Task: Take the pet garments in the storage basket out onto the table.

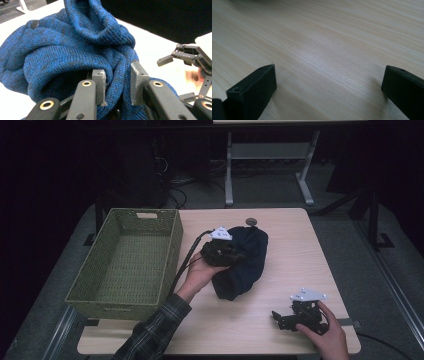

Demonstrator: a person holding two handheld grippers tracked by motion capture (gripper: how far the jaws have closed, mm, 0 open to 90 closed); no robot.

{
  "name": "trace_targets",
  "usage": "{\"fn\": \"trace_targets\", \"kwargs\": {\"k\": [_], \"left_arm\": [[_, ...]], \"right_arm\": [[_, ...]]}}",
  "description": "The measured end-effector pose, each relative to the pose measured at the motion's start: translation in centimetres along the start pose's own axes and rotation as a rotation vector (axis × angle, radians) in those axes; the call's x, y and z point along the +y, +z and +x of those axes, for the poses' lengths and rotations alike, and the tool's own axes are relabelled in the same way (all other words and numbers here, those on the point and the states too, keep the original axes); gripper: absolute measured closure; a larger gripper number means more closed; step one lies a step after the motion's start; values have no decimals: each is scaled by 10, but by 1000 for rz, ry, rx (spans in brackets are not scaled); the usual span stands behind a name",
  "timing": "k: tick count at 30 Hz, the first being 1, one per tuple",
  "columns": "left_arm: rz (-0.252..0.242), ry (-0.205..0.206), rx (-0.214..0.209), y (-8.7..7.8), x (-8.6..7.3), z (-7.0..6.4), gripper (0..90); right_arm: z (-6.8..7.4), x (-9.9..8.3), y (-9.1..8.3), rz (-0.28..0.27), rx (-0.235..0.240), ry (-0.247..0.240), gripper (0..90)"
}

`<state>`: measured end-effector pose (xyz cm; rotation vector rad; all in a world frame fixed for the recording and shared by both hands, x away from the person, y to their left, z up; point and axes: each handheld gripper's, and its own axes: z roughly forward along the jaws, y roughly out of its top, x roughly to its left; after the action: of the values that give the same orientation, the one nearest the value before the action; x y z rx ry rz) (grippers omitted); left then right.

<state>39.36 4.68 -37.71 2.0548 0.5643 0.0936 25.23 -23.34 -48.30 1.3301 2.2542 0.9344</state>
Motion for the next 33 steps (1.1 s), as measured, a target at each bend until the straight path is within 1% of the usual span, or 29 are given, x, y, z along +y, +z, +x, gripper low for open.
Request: {"fn": "trace_targets", "kwargs": {"k": [2, 3, 4, 6, 7, 8, 11, 14, 15, 17, 19, 21, 23, 29, 30, 33], "left_arm": [[1, 5, -1, 7, -1, 0, 702], [1, 5, -1, 7, -1, 0, 702], [8, 6, -6, 15, -2, 0, 702], [20, 9, -12, 23, -4, 0, 702], [20, 9, -12, 23, -4, 0, 701], [27, 9, -16, 31, -5, 0, 701], [49, 11, -24, 42, -9, 0, 700], [67, 14, -28, 51, -13, 1, 695], [77, 21, -29, 54, -15, 2, 694], [87, 15, -33, 59, -17, 3, 690], [103, 20, -40, 63, -19, 3, 673], [116, 15, -32, 64, -21, 4, 628], [112, 6, -30, 63, -21, 5, 585], [120, 1, -7, 65, -24, 8, 456], [114, -9, -5, 65, -24, 7, 413], [112, -1, 10, 64, -23, 8, 293]], "right_arm": [[0, 0, 0, 2, 1, 3, 0], [0, 0, 0, 2, 1, 3, 0], [0, 0, 0, 1, 1, 2, 0], [0, 0, 0, 1, 1, 2, 0], [0, 0, 0, 1, 1, 2, 0], [0, 0, 0, 1, 1, 2, 0], [0, 0, 0, 0, 1, 5, 0], [0, 0, 0, -1, 1, 3, 0], [0, 0, 0, -1, 1, 3, 0], [0, 0, 0, 1, 2, 5, 0], [0, 0, 0, -1, 1, 3, 0], [0, 0, 0, -1, 1, 3, 0], [0, 0, 0, -1, 1, 3, 0], [0, 0, 0, -2, 2, 5, 0], [0, 0, 0, -2, 2, 5, 0], [0, 0, 0, -2, 2, 5, 0]]}}
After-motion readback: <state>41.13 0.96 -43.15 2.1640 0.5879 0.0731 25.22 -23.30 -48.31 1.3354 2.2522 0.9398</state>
